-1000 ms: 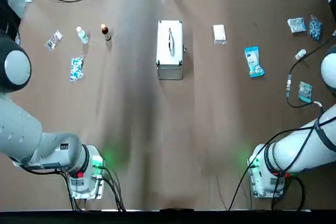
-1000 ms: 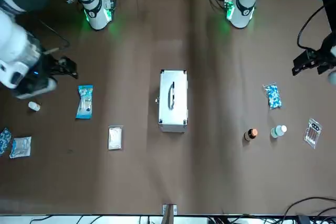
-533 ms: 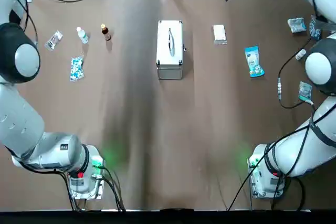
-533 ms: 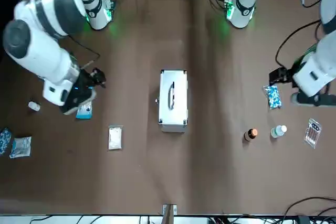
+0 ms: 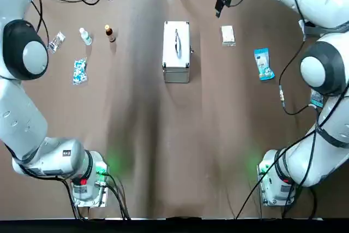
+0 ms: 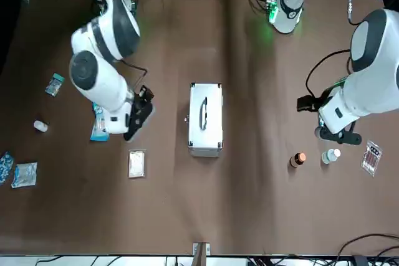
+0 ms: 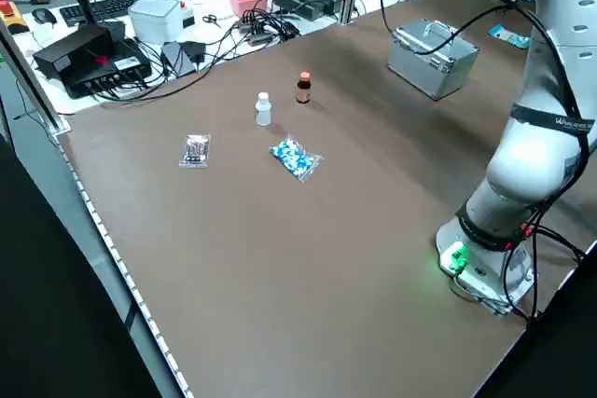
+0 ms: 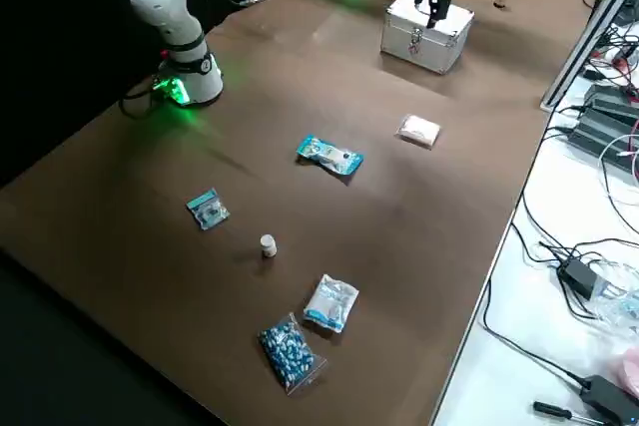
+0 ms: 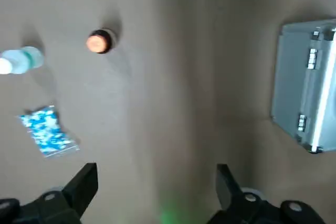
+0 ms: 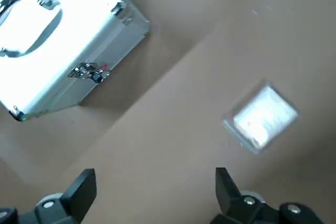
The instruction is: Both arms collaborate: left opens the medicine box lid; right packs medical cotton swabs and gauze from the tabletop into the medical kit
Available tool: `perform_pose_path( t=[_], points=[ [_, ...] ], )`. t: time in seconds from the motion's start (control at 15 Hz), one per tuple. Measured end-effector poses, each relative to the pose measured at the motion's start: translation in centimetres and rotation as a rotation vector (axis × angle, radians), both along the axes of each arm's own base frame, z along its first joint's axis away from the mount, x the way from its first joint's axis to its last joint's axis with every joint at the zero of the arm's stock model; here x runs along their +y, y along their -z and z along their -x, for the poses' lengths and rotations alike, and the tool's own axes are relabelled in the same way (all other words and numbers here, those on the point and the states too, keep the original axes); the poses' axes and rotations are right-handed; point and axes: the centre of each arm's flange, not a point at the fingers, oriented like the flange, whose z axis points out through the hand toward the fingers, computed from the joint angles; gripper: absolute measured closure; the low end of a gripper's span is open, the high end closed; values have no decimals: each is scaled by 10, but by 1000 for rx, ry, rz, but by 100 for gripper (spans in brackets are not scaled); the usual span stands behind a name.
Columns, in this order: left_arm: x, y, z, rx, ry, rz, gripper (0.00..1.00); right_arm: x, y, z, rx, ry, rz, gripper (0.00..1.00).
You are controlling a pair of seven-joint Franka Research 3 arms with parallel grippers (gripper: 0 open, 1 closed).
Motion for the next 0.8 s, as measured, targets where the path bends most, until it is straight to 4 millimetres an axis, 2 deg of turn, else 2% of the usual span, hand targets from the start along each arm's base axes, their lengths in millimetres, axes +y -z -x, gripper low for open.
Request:
perform_pose_path(
  t=[0.2, 0.27, 0.53, 0.8],
  points=[
    [-21, 8, 1, 33, 6, 74, 0, 15, 30, -3, -6, -170, -11, 0],
    [-49, 12, 7, 47, 34, 86, 0, 18, 48, -4, 7, -269, -28, 0],
    [-127, 27, 29, 83, 82, 86, 0, 26, 78, -5, 39, -458, -153, 0],
    [-171, 46, 41, 79, 45, 127, 0, 40, 110, -10, -14, -624, -312, 0]
  ],
)
